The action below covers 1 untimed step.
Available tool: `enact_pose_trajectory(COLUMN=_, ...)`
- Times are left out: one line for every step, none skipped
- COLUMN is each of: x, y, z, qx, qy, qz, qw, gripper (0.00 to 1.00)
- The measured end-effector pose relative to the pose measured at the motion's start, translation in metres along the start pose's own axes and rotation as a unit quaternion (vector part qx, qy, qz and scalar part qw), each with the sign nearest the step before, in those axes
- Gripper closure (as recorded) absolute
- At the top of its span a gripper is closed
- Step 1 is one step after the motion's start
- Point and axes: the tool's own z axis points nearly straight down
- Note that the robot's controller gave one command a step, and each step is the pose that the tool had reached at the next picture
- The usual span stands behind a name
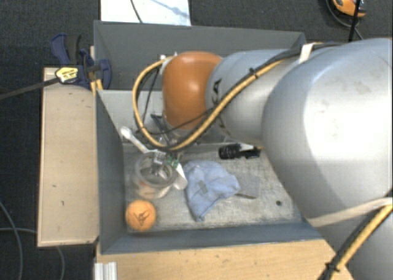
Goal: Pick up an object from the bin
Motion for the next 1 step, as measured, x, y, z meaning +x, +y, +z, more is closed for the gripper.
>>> enact_pose_trajectory(x=-0.0006, y=0.0006, z=-0.0212, qx=-0.001, qy=-0.0011, qz=0.0, qw=1.0, gripper=1.0)
